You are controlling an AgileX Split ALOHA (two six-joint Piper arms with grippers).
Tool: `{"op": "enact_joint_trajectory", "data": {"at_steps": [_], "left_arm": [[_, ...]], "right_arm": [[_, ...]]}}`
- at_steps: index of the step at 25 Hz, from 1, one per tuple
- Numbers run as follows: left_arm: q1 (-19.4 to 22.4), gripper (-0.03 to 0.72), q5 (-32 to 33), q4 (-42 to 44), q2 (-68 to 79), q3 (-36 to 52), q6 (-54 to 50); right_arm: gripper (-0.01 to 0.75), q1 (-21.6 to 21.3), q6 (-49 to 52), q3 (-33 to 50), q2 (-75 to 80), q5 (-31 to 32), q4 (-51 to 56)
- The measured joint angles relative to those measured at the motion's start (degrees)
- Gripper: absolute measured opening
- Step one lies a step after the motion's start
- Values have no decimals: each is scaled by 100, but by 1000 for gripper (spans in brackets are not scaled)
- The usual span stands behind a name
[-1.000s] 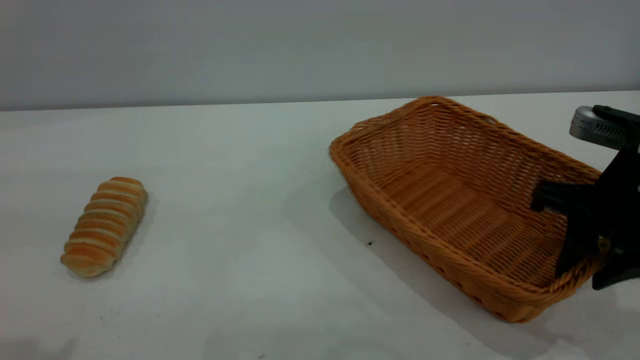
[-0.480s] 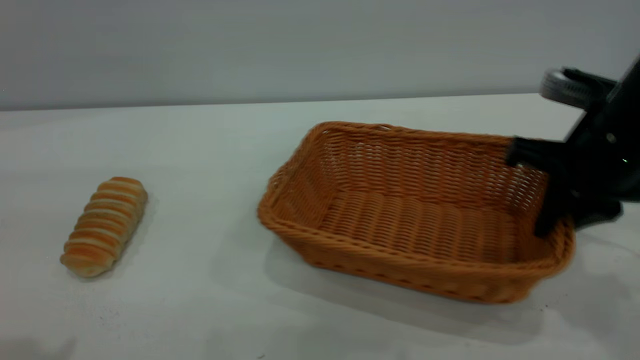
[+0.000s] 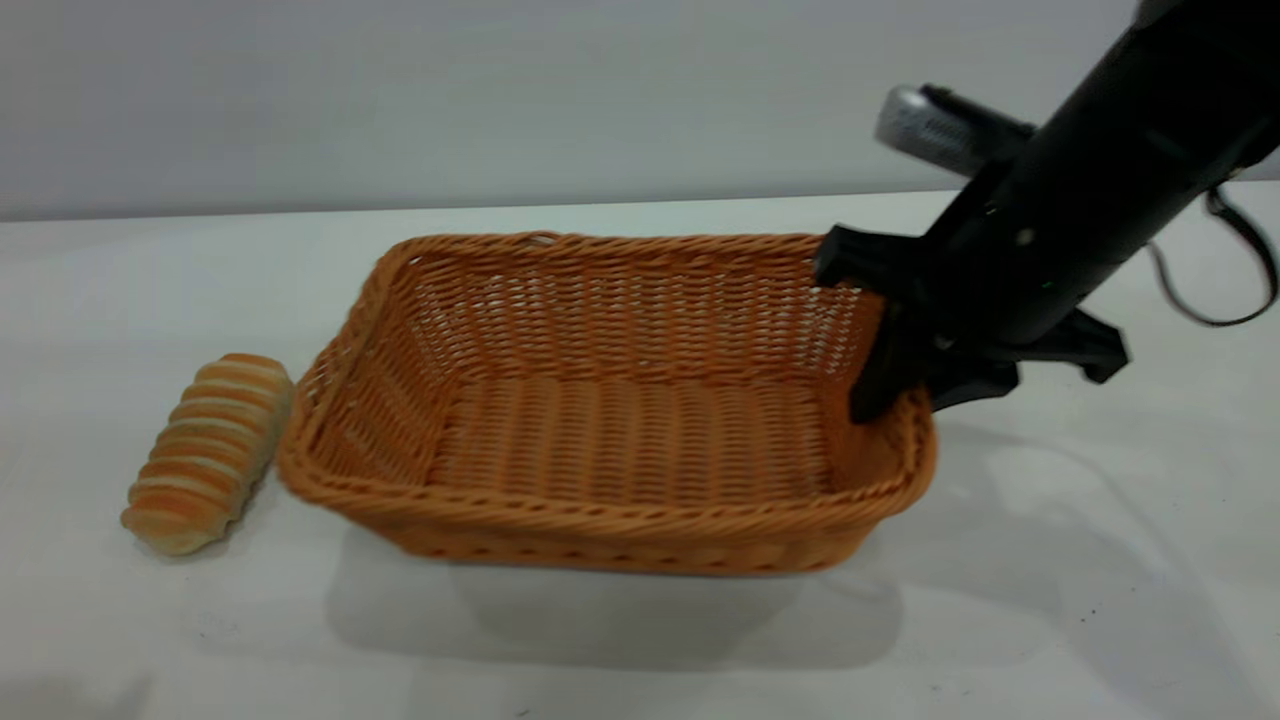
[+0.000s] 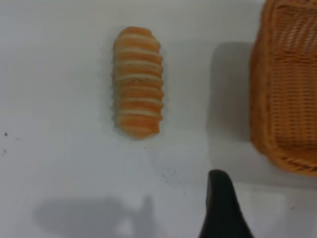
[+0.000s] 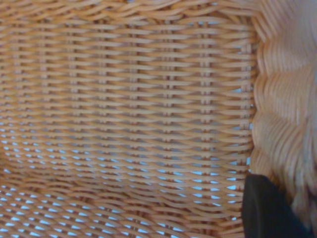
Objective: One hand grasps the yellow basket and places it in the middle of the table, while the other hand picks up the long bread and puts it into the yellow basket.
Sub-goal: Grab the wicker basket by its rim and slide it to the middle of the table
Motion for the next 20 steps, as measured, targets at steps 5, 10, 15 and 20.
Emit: {"op": "enact_joint_trajectory", "data": {"at_steps": [5,10,15,20], "left_arm": [[0,523,0,0,0,0,-12],[0,523,-12,0,0,0,-12],[0,523,-41,0,12,0,-12],[0,523,-62,0,387,0,-12]], "right_arm": [[83,19,-273,-44,227,-70,138],[268,37,-983,-44,244,-194,695],[546,54,-2061,-51,244,54,1366],[656,64,-2694,-51,-105,477,1173]]}}
